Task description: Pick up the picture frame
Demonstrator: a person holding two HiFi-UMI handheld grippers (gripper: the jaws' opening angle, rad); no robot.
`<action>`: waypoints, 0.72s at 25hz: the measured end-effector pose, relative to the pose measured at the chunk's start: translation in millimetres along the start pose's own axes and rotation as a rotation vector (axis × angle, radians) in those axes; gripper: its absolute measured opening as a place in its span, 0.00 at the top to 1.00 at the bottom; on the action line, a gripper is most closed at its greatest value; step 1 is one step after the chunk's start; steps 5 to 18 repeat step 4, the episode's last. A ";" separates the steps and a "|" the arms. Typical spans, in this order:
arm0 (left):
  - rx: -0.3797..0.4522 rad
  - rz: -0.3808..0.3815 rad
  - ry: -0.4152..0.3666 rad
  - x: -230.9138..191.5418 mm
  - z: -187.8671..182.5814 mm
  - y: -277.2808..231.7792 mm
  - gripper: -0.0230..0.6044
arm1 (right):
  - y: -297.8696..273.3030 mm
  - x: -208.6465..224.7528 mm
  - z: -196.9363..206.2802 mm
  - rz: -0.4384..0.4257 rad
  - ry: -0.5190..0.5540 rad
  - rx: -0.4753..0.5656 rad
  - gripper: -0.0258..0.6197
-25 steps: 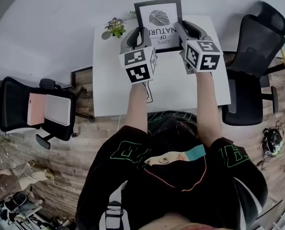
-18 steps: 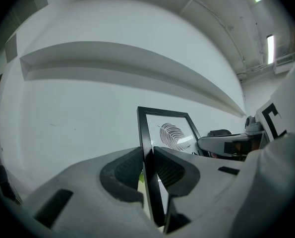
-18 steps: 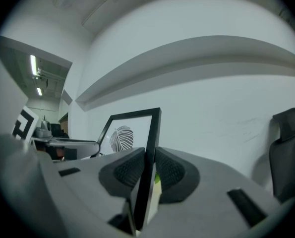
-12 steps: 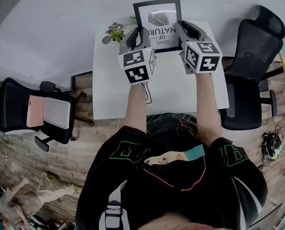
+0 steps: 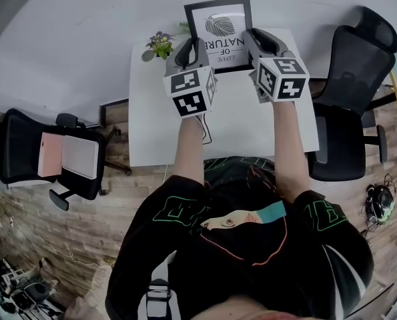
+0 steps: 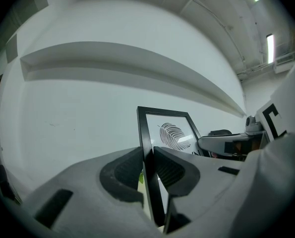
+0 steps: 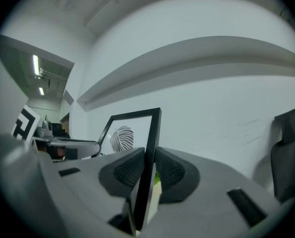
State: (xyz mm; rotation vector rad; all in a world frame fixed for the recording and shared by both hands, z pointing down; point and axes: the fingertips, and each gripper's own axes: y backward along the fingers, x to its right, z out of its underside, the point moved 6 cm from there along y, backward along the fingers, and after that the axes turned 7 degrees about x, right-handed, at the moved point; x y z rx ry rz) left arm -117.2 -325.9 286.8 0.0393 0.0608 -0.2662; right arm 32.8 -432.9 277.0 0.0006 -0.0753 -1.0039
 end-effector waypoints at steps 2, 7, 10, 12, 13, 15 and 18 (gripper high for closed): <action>0.001 0.000 -0.002 1.5 0.3 -0.3 0.84 | 0.6 1.4 0.3 0.000 0.000 0.002 0.84; 0.001 -0.001 -0.006 2.5 0.6 -0.8 0.84 | 0.9 2.5 0.7 0.000 0.001 0.004 0.84; 0.001 -0.001 -0.006 2.5 0.6 -0.8 0.84 | 0.9 2.5 0.7 0.000 0.001 0.004 0.84; 0.001 -0.001 -0.006 2.5 0.6 -0.8 0.84 | 0.9 2.5 0.7 0.000 0.001 0.004 0.84; 0.001 -0.001 -0.006 2.5 0.6 -0.8 0.84 | 0.9 2.5 0.7 0.000 0.001 0.004 0.84; 0.001 -0.001 -0.006 2.5 0.6 -0.8 0.84 | 0.9 2.5 0.7 0.000 0.001 0.004 0.84; 0.001 -0.001 -0.006 2.5 0.6 -0.8 0.84 | 0.9 2.5 0.7 0.000 0.001 0.004 0.84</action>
